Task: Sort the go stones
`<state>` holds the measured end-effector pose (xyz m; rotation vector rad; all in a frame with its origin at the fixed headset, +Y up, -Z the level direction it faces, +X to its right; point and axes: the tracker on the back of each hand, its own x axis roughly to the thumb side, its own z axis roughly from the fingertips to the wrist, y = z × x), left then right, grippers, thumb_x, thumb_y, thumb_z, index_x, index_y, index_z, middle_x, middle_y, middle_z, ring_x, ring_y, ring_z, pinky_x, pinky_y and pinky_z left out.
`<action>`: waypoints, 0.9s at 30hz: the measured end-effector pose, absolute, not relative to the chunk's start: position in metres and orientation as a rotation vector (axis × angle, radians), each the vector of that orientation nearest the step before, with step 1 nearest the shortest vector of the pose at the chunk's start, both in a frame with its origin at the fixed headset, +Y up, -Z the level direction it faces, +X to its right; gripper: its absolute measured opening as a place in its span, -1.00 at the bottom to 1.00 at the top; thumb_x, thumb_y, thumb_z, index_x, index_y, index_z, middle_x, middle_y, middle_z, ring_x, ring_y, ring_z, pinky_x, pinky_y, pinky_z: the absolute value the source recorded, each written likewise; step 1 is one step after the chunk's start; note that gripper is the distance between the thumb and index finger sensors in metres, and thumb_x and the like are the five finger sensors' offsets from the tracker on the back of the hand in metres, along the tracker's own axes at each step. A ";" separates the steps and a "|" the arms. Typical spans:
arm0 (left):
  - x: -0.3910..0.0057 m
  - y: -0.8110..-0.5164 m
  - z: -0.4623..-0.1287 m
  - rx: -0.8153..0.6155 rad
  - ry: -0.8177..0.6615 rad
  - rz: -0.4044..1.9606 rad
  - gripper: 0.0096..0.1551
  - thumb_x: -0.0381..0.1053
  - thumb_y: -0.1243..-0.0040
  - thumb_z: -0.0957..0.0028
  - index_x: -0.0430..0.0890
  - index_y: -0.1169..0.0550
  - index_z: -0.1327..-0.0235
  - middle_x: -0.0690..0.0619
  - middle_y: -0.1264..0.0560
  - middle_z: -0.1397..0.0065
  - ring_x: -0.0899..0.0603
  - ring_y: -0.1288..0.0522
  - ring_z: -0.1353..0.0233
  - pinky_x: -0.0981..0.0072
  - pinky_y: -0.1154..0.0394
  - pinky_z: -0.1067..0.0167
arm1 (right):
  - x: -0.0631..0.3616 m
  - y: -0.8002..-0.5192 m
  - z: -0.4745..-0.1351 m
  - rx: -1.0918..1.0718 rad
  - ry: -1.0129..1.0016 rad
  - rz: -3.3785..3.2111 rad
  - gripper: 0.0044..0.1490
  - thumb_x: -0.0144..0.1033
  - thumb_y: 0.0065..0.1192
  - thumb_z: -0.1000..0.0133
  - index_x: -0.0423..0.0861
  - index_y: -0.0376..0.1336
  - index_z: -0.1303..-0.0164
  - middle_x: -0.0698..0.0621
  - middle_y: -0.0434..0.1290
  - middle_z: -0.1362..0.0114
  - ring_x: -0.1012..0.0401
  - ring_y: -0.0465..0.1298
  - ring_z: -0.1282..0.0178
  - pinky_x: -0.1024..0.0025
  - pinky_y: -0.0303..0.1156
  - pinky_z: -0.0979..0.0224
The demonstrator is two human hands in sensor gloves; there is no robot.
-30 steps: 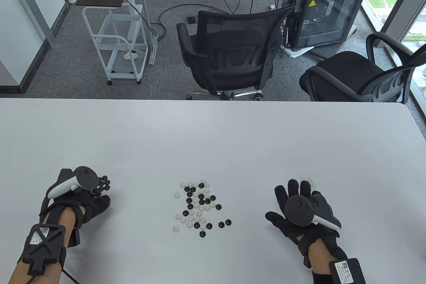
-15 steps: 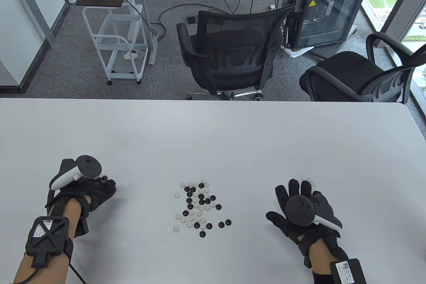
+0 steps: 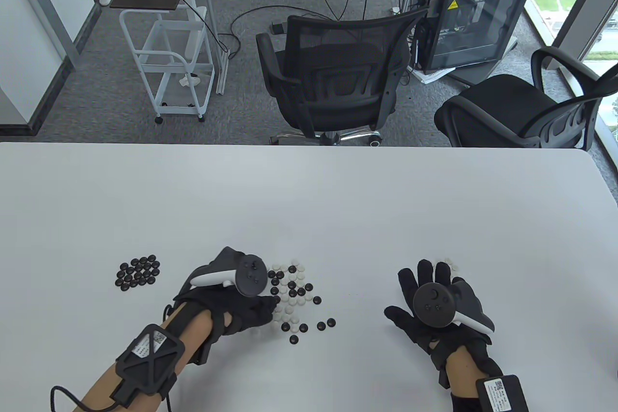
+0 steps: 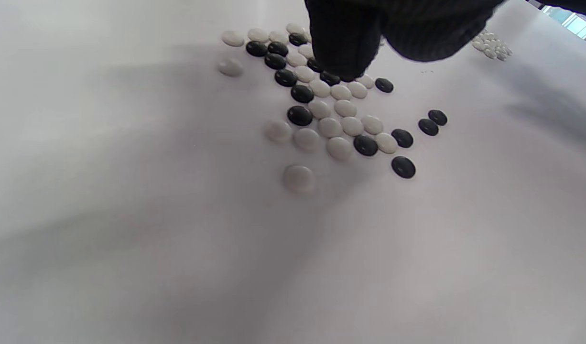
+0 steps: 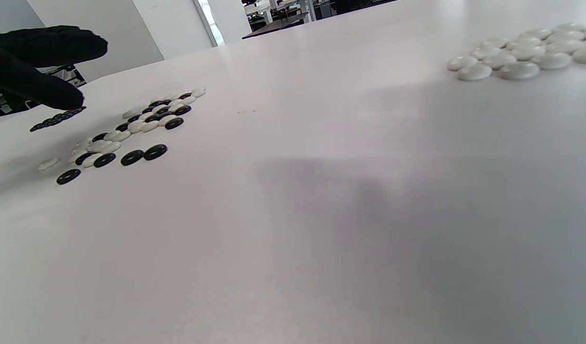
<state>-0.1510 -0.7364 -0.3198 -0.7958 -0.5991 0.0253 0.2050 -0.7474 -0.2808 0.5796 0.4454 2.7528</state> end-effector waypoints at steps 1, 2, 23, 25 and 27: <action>-0.138 -0.738 -0.318 -0.800 -0.624 0.030 -0.27 0.25 0.18 -0.20 0.14 -0.28 -0.69 -0.30 0.52 -0.63 -0.53 0.64 -0.46 -0.70 0.48 -0.18 | 0.204 -0.747 -0.281 0.581 0.445 2.752 0.14 0.05 -0.17 -0.32 -0.55 -0.33 -0.71 -0.75 -0.51 -0.54 -0.60 -0.57 -0.34 -0.69 -0.54 -0.15; -0.131 -0.739 -0.317 -0.802 -0.640 0.030 -0.27 0.25 0.18 -0.20 0.14 -0.27 -0.70 -0.29 0.53 -0.63 -0.53 0.65 -0.46 -0.70 0.48 -0.18 | 0.204 -0.747 -0.281 0.582 0.445 2.752 0.14 0.05 -0.17 -0.32 -0.55 -0.33 -0.71 -0.75 -0.51 -0.54 -0.60 -0.57 -0.34 -0.69 -0.54 -0.15; -0.034 -0.779 -0.371 -0.789 -0.577 -0.020 -0.26 0.26 0.25 -0.18 0.22 -0.14 -0.70 -0.26 0.61 -0.60 -0.51 0.70 -0.44 -0.70 0.53 -0.17 | 0.197 -0.752 -0.282 0.594 0.471 2.755 0.14 0.05 -0.17 -0.32 -0.55 -0.33 -0.71 -0.75 -0.51 -0.54 -0.60 -0.57 -0.34 -0.69 -0.54 -0.15; -0.041 -0.779 -0.402 -0.806 -0.460 0.056 -0.27 0.26 0.26 -0.18 0.24 -0.16 -0.69 -0.26 0.60 -0.60 -0.51 0.70 -0.44 -0.69 0.53 -0.17 | 0.198 -0.753 -0.282 0.587 0.472 2.753 0.15 0.05 -0.17 -0.32 -0.55 -0.33 -0.71 -0.75 -0.51 -0.54 -0.60 -0.57 -0.34 -0.69 -0.54 -0.15; -0.052 -0.779 -0.423 -0.812 -0.371 0.112 -0.27 0.27 0.26 -0.18 0.24 -0.17 -0.69 -0.25 0.58 -0.61 -0.51 0.69 -0.45 -0.69 0.53 -0.18 | 0.199 -0.751 -0.280 0.589 0.463 2.749 0.14 0.05 -0.17 -0.32 -0.55 -0.33 -0.71 -0.75 -0.50 -0.54 -0.60 -0.57 -0.34 -0.69 -0.54 -0.15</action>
